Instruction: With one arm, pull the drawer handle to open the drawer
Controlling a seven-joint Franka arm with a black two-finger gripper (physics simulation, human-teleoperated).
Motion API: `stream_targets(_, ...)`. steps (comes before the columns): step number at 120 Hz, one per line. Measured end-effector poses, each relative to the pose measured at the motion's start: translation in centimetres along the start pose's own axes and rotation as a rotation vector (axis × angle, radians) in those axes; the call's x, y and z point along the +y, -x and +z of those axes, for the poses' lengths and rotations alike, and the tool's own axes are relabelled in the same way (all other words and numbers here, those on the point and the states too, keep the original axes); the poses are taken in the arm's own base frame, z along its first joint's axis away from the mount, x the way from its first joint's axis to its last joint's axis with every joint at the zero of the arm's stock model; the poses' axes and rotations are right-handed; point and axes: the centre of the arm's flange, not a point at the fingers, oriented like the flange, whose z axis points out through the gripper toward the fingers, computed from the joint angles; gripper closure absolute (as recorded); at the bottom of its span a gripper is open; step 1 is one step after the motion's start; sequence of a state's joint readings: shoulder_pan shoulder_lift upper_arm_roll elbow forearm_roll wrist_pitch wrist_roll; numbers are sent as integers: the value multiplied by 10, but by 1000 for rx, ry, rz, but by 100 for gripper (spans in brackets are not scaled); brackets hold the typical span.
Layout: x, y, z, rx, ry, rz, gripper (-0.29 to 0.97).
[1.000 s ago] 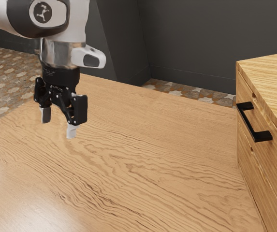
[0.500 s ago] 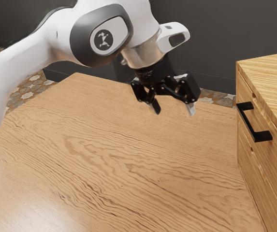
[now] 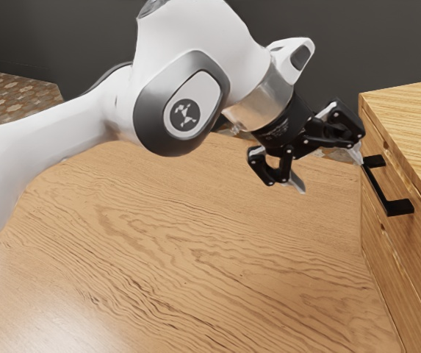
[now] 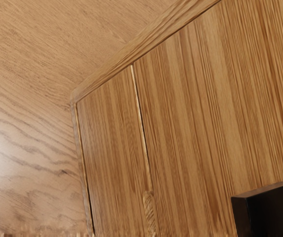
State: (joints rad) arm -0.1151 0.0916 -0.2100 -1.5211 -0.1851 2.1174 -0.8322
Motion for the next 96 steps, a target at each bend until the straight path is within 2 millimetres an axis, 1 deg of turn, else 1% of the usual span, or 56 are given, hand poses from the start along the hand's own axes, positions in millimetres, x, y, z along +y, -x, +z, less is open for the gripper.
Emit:
stream_targets(8, 2, 4, 2, 0, 5, -29, 0)
stream_targets(25, 3, 3, 4, 3, 15, -89, 0)
stream_targets(40, 12, 15, 6, -6, 23, -112, 0)
stream_targets(48, 14, 19, 6, -8, 26, -126, 0)
stream_targets(68, 6, 19, 18, -19, 4, -176, 0)
stream_targets(96, 6, 21, 23, -26, -1, -215, 0)
